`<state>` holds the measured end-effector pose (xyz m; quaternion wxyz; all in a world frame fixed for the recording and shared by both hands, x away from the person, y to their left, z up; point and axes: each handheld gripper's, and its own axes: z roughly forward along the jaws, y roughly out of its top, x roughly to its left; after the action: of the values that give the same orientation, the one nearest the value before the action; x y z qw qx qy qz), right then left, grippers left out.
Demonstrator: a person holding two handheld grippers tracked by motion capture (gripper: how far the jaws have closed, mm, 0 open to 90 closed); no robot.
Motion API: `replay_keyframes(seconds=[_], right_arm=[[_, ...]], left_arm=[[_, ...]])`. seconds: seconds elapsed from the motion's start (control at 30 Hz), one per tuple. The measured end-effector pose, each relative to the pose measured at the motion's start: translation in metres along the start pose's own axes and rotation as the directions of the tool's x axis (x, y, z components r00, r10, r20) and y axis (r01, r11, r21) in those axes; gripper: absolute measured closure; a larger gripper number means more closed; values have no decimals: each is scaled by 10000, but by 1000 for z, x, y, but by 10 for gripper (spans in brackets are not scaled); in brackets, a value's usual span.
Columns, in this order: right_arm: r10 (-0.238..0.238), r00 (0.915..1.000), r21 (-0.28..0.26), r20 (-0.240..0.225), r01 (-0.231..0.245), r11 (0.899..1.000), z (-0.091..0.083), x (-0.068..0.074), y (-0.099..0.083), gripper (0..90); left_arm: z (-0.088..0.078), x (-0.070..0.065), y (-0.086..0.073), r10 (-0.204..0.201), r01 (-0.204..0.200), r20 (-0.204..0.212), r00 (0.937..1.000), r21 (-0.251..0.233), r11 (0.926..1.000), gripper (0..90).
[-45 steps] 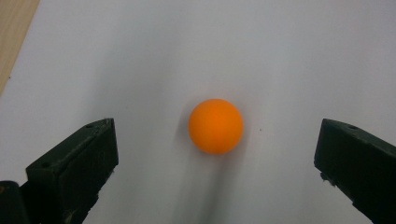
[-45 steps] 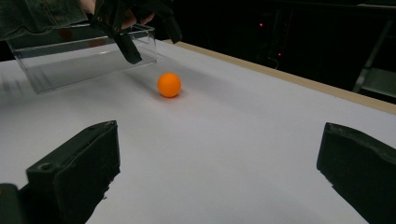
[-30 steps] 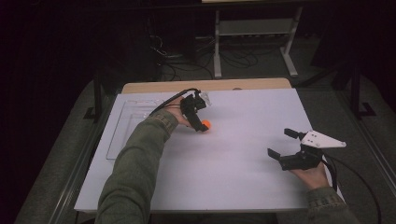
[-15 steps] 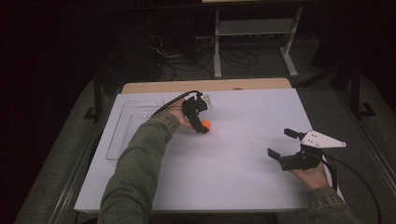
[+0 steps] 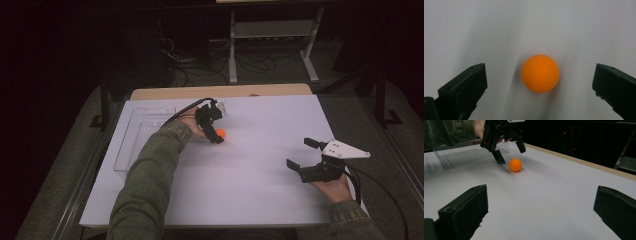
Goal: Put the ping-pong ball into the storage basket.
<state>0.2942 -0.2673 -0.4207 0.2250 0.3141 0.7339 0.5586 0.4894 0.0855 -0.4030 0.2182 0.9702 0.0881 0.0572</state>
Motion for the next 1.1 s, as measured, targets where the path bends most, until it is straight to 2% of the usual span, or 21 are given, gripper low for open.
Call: replay_keyframes(seconds=[0.2,0.3,0.53,0.67,1.1], right_arm=[[15,10000,11,-4,-15,10000,0,0,0,0],[8,10000,3,-13,-8,10000,0,0,0,0],[15,10000,-6,-24,-15,10000,0,0,0,0],[15,10000,-10,-25,-15,10000,0,0,0,0],[25,10000,7,-20,-25,10000,0,0,0,0]], left_arm=[[3,0,-1,75,-75,-15,10000,59,10000,0],[6,-1,-1,133,-130,-107,9999,256,9996,2],[6,-1,-1,242,-241,-115,9996,57,9997,90],[5,-1,-1,369,-370,-107,9993,-32,9993,186],[10,0,-2,224,-224,1,9997,204,9995,291]])
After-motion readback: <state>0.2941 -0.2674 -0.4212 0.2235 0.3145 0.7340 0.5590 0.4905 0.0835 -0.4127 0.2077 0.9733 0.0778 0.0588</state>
